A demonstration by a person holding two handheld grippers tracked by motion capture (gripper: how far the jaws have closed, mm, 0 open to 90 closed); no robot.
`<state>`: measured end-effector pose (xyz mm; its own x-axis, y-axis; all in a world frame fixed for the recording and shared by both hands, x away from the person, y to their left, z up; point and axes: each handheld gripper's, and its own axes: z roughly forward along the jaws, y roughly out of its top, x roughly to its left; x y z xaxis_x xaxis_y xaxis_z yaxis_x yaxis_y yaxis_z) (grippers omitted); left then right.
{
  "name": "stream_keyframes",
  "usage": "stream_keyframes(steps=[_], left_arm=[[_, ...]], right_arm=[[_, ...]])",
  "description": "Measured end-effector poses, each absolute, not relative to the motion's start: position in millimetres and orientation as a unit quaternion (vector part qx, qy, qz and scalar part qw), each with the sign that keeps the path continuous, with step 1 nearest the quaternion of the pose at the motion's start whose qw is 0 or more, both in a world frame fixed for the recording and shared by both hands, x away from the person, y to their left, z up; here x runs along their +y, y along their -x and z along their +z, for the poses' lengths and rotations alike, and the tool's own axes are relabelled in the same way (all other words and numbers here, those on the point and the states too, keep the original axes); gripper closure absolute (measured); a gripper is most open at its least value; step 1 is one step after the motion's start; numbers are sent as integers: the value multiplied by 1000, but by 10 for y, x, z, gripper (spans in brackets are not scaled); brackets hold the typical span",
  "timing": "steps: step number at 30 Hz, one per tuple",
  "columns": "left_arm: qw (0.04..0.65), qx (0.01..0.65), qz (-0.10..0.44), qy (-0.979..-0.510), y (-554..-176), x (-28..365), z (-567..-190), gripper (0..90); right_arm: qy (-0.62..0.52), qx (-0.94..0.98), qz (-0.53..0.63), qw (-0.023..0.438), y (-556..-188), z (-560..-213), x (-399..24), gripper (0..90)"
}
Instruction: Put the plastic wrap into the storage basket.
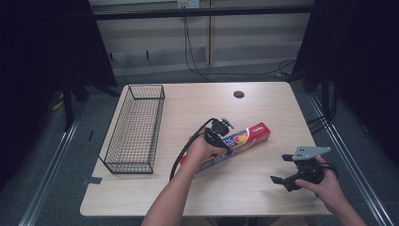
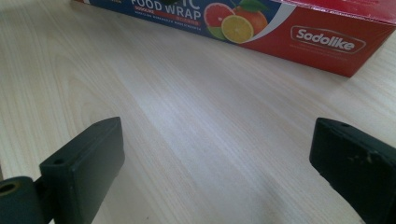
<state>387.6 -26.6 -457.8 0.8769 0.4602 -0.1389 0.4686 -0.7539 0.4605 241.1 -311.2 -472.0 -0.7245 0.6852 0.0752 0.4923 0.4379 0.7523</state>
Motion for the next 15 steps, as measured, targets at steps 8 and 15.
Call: stream_keyframes(steps=[8, 15], left_arm=[[236, 252, -15, -938, -3901, -295, -4568, 370], [220, 261, -19, -940, -3884, -340, -4546, 402]], right_arm=[[-352, 839, 397, 121, -2414, -4720, -3106, 31], [-353, 839, 397, 120, -2414, -4721, -3109, 31]])
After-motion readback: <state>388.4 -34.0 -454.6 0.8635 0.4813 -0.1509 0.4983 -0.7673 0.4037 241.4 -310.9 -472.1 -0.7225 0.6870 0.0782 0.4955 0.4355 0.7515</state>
